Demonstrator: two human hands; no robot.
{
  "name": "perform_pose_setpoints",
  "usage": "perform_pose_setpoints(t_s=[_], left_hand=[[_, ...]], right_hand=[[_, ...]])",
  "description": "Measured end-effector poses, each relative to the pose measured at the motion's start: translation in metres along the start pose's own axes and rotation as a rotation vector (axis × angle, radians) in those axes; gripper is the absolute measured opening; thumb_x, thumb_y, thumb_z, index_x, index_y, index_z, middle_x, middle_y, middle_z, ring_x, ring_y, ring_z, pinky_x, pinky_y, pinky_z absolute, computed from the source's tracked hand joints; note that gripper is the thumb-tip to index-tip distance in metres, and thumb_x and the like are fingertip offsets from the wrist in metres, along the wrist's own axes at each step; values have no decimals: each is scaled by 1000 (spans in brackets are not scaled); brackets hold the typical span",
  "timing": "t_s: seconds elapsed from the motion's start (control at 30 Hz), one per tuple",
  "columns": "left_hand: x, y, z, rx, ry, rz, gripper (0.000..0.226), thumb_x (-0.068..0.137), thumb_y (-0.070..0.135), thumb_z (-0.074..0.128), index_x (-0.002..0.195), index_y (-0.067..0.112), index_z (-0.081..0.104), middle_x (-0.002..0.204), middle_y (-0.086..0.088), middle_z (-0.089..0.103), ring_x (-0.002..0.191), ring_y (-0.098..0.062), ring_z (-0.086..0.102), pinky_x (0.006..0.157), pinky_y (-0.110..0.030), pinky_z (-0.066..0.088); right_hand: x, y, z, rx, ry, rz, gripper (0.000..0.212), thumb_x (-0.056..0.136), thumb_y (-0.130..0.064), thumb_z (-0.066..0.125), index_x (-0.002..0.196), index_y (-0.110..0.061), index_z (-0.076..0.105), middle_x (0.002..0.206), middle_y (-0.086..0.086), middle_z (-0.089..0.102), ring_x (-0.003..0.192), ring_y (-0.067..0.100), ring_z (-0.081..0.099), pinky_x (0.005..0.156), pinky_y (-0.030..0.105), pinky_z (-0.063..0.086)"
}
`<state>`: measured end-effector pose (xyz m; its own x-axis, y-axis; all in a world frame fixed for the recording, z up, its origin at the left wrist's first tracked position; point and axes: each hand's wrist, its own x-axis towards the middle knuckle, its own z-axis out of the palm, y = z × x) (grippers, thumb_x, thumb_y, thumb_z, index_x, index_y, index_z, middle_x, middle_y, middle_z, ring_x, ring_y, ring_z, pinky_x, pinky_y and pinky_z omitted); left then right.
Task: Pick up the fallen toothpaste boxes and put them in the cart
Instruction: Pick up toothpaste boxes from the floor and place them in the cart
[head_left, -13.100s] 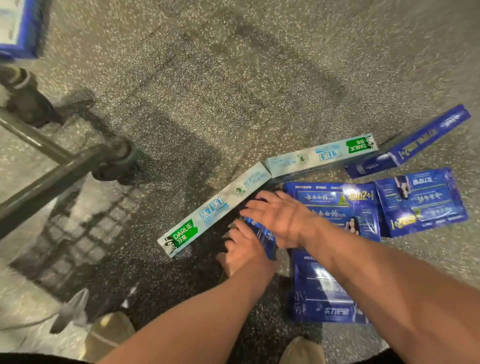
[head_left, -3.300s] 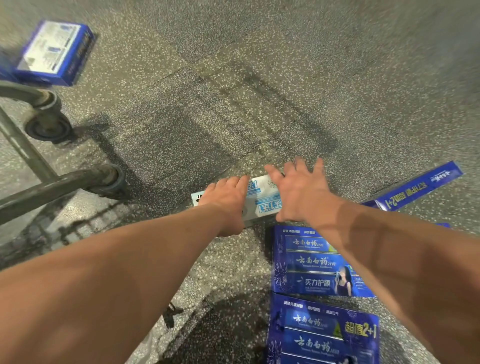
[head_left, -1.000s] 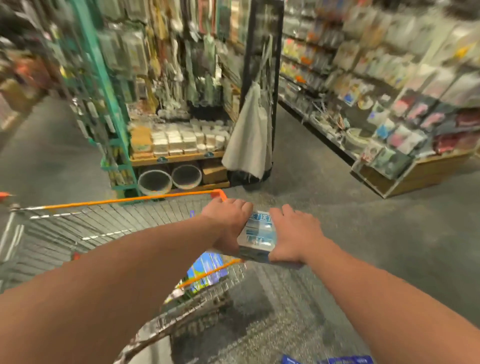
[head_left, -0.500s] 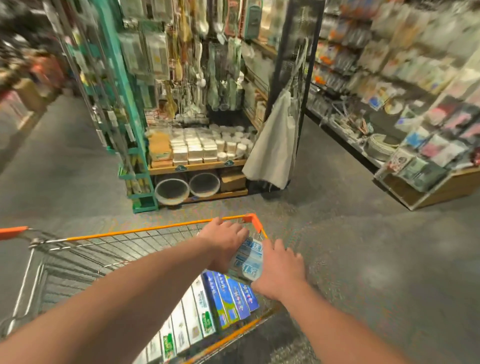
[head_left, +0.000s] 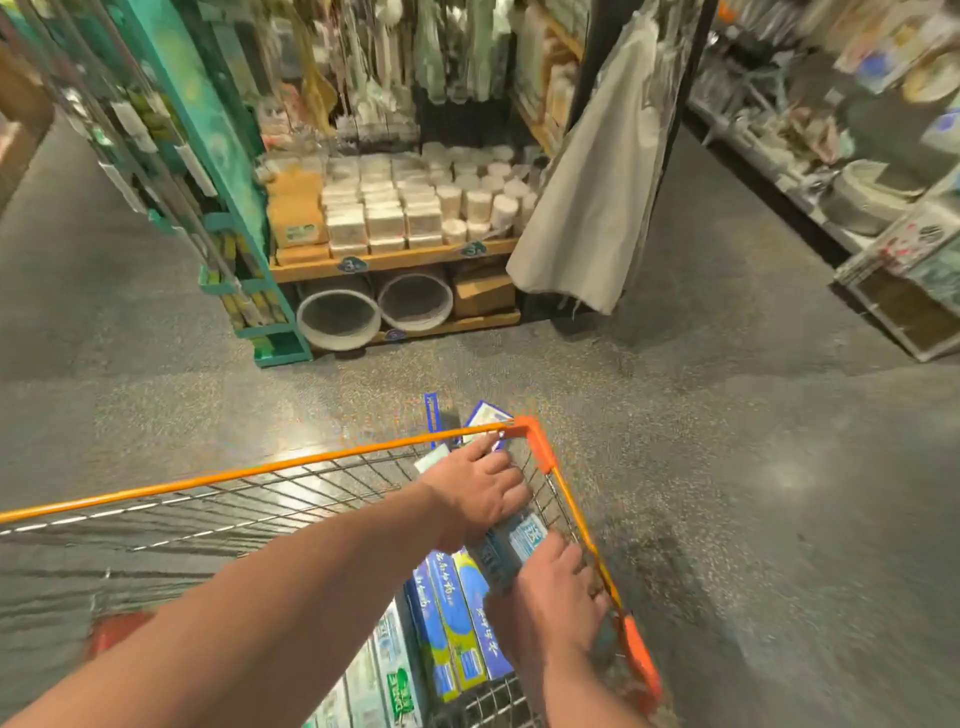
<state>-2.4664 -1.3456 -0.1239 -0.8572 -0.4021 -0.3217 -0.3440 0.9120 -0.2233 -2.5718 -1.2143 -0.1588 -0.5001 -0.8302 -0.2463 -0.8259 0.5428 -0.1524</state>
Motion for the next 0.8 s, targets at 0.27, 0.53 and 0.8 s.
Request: perform_pose_setpoints(t_s=[0.27,0.53,0.8], left_hand=[[46,19,110,-43,241,164,47,81,25,64,126,15,54,115,-5,59,112,-30,56,115,-58,33],[84,21,142,-48,555,305,41,85,16,63,126,14,59,121,-6,59,117,-33,52,119,-56,25],[103,28,167,-176,598,357,37,90,19,51,126,11,59,113,-6,63,111,-33,57,119,-56,25]], right_hand=[[7,17,86,147,-10,186,25,72,-21,53,95,-12,49,85,14,54,75,33,57,64,39,40],[9,10,113,90,15,292,77,57,-33,80,123,-1,55,100,18,60,88,37,58,77,46,41],[19,18,132,-16,34,297,108,41,-40,95,130,-1,47,114,20,61,106,36,59,89,53,43]])
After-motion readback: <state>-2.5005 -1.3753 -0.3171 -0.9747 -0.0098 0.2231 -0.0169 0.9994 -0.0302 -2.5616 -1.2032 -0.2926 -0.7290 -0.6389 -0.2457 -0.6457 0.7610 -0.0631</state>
